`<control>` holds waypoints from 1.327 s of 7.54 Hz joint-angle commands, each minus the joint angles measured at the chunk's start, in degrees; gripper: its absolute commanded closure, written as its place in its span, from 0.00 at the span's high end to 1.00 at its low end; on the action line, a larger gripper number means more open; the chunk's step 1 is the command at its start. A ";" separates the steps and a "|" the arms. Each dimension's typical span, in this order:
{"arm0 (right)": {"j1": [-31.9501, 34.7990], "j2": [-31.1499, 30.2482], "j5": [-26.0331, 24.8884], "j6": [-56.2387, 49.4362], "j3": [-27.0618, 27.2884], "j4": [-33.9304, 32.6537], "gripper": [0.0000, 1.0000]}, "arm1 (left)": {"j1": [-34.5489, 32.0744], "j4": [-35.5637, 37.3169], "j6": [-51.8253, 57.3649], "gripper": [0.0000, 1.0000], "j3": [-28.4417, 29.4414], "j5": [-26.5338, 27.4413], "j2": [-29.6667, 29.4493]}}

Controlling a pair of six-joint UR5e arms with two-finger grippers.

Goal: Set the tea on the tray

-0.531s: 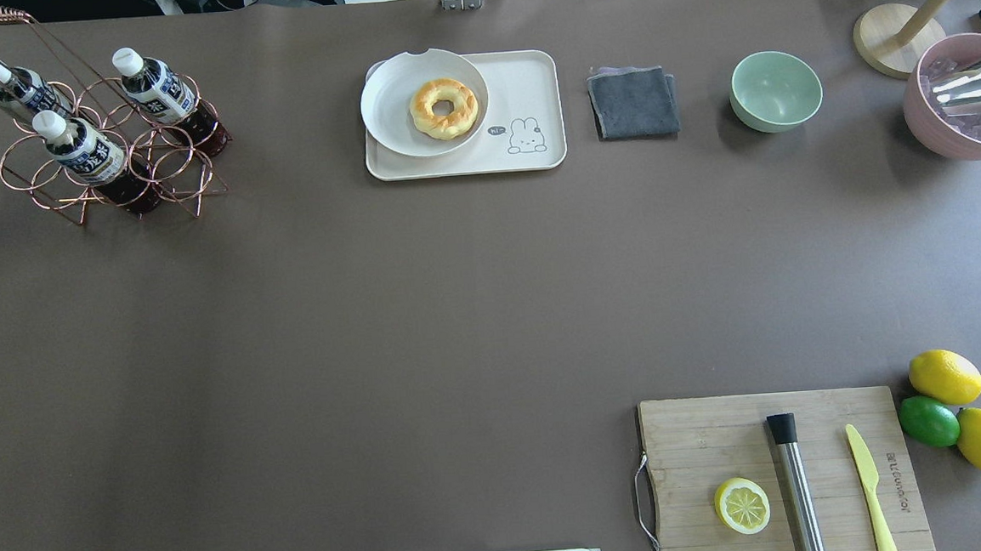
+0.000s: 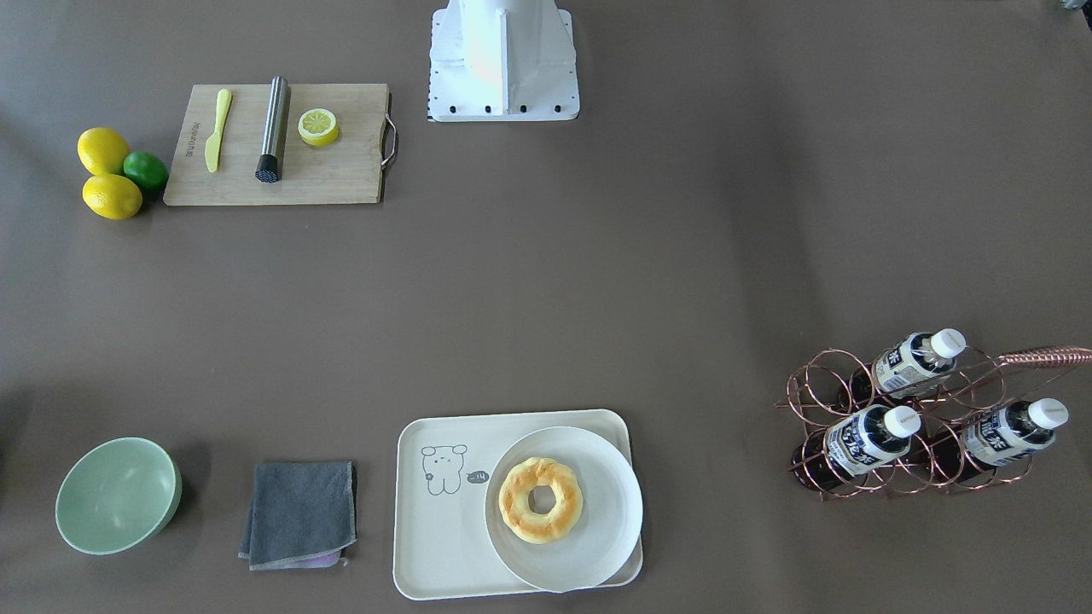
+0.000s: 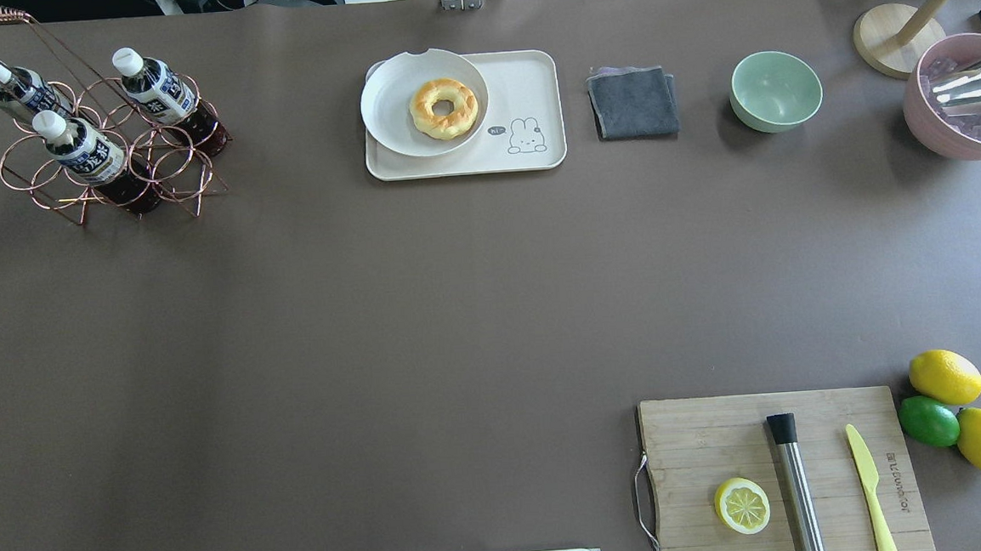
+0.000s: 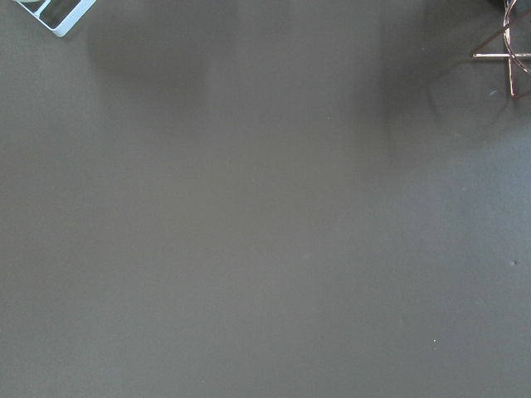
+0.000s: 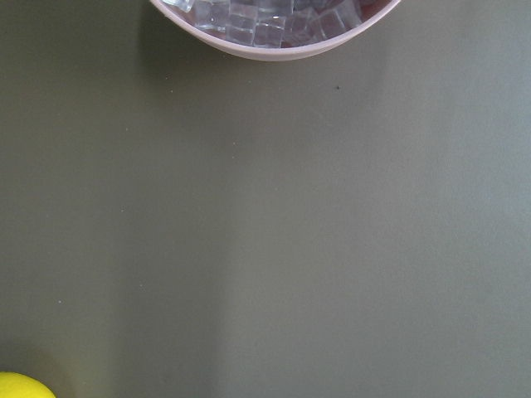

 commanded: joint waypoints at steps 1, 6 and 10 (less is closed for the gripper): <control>0.00 -0.12 0.07 0.00 0.17 0.00 1.00 | 0.00 -0.04 -0.08 0.99 -0.13 0.04 -0.22; 0.00 -0.12 0.07 -0.09 0.43 -0.09 1.00 | -0.08 -0.04 -0.52 0.99 0.23 -0.14 -1.97; 0.00 -0.12 0.07 -0.09 0.34 -0.09 1.00 | -0.09 -2.83 -0.34 0.99 1.79 -0.06 -6.44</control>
